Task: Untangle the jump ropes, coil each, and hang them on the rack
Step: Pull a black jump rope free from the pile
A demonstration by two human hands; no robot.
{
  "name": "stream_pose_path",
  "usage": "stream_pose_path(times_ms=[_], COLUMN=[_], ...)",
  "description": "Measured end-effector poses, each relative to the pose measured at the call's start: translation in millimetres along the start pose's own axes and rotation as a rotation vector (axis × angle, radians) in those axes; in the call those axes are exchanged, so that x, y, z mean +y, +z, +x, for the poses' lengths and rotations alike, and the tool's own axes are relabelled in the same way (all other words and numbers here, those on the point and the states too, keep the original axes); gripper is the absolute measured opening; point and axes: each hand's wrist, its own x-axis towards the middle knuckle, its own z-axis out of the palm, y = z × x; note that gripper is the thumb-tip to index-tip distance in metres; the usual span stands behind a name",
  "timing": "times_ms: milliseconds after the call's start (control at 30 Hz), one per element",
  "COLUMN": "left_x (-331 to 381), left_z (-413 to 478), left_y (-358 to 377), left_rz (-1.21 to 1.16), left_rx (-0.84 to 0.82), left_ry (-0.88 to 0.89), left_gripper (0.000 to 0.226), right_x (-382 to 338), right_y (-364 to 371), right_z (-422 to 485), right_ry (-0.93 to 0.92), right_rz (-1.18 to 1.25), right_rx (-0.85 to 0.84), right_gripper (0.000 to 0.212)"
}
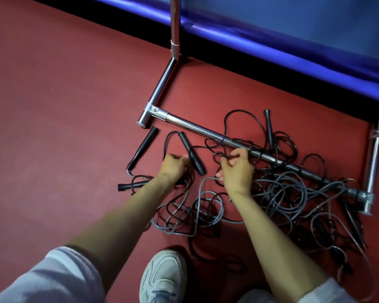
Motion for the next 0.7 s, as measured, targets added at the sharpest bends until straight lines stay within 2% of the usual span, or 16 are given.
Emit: stream_pose_path(times_ms=[67,133,200,300,400,500,600,700], left_x=[3.3,2.8,1.1,6.2,22.3,35.7,37.6,35.5], left_z=[-0.8,-1.0,-2.8,-7.4,-18.9,-28.2,-27.4,-24.1], left_y=[5.2,7.6,5.4,-0.8,-4.0,-0.6,-1.4,-8.9], left_rz=[-0.055,0.02,0.1,0.184,0.257,0.19,0.272,0.3], left_rx=[-0.037,-0.077,-0.036,-0.004,-0.02,-0.083,-0.089,0.02], left_ry=[0.0,0.06,0.181,0.386,0.523,0.478,0.466,0.493], left_gripper=[0.029,0.022,0.004,0.016,0.02,0.019,0.025,0.039], right_x=[-3.7,-8.1,-9.6,-7.8,-6.6,-13.0,-15.8,-16.1], right_y=[7.0,12.3,13.9,14.0,22.7,30.4,33.9,31.3], right_z=[-1.1,-3.2,-6.9,-12.1,-10.0,-9.9,-9.6,-12.4], right_ry=[-0.063,-0.101,-0.079,-0.121,-0.158,-0.182,-0.176,-0.241], right_rz=[-0.02,-0.12,-0.165,-0.151,-0.315,-0.604,-0.66,-0.645], right_rx=[-0.063,-0.178,-0.33,-0.445,-0.404,-0.35,-0.309,-0.325], right_gripper=[0.012,0.015,0.037,0.057,0.051,0.046,0.04,0.037])
